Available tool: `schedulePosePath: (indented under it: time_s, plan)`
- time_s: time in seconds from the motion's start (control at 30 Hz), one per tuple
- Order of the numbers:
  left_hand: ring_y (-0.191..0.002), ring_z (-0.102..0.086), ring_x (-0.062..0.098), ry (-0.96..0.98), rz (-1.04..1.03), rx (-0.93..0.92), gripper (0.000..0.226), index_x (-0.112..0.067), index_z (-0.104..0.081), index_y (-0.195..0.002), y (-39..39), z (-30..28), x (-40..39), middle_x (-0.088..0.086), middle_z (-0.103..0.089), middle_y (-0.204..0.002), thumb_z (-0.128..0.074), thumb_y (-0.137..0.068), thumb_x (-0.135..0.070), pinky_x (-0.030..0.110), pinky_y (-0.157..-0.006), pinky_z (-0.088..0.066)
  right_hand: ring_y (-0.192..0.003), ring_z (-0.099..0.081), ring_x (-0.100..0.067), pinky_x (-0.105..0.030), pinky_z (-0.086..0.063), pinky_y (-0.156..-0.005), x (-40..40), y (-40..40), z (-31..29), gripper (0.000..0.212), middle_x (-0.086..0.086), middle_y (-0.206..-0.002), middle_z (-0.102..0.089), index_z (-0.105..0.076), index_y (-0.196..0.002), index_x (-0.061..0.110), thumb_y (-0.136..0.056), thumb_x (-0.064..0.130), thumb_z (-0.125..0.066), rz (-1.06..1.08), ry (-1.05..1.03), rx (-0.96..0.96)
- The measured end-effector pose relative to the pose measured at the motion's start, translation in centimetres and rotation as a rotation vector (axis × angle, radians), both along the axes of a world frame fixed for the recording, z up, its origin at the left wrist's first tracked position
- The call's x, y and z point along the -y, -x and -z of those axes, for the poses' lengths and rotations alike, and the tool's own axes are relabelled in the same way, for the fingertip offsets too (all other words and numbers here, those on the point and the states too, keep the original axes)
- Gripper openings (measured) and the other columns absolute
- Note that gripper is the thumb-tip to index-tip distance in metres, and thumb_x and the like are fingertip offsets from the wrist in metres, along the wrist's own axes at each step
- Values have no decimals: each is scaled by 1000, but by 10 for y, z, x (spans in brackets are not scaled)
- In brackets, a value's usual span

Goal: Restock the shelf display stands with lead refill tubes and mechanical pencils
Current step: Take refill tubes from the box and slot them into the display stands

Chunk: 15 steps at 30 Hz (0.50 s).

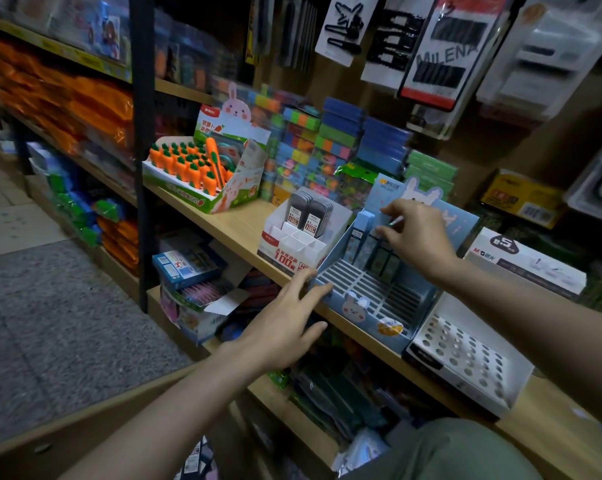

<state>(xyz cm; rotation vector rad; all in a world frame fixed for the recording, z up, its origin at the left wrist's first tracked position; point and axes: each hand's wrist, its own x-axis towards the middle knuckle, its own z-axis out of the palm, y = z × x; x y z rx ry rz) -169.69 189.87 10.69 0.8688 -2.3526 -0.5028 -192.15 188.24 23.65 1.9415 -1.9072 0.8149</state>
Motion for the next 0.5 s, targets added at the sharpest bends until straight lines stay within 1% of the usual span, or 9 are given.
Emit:
schedulePosePath:
  time_s: [0.07, 0.17, 0.3, 0.4, 0.47, 0.5]
  plan:
    - [-140, -28, 15, 1, -1, 0, 60, -30, -24, -149, -1, -1, 0, -19, 1, -152, -53, -96, -38, 34, -105, -44, -90, -62, -27, -39, -52, -83, 2, -3, -1, 32, -13, -107, -64, -68, -112, 5, -81, 14, -77, 10, -15, -66]
    - [-142, -26, 15, -3, 12, 6, 62, -29, -23, -150, -2, 0, -1, -20, 2, -152, -53, -96, -36, 33, -107, -42, -99, -57, -31, -44, -50, -85, 2, -9, 0, 34, -13, -109, -59, -70, -112, 5, -80, 14, -78, 54, -78, -124]
    - [-144, -23, 15, -12, 6, 31, 64, -32, -20, -151, -3, -1, 1, -25, 6, -153, -54, -96, -35, 35, -107, -43, -100, -56, -32, -47, -52, -83, -5, -11, 5, 35, -11, -110, -55, -67, -121, 8, -87, 16, -71, 95, -91, -171]
    - [-143, -25, 15, -12, -1, 49, 65, -33, -20, -152, -3, -2, 0, -27, 6, -152, -54, -97, -34, 36, -106, -44, -104, -53, -32, -48, -50, -90, -12, -13, 4, 44, -12, -116, -47, -57, -132, 9, -91, 22, -66, 106, -183, -176]
    - [-144, -22, 12, -32, 2, 44, 66, -33, -19, -152, -4, -2, -1, -27, 5, -154, -54, -97, -34, 35, -109, -40, -111, -50, -31, -48, -47, -97, -20, -16, 3, 57, -13, -126, -44, -42, -143, 12, -92, 25, -64, 91, -202, -84]
    - [-144, -20, 9, -55, 5, 17, 65, -33, -21, -152, -6, -1, -2, -26, 1, -155, -54, -97, -33, 33, -112, -36, -112, -50, -27, -46, -46, -99, -26, -18, 4, 62, -12, -129, -44, -38, -146, 13, -92, 25, -64, 77, -171, -8]
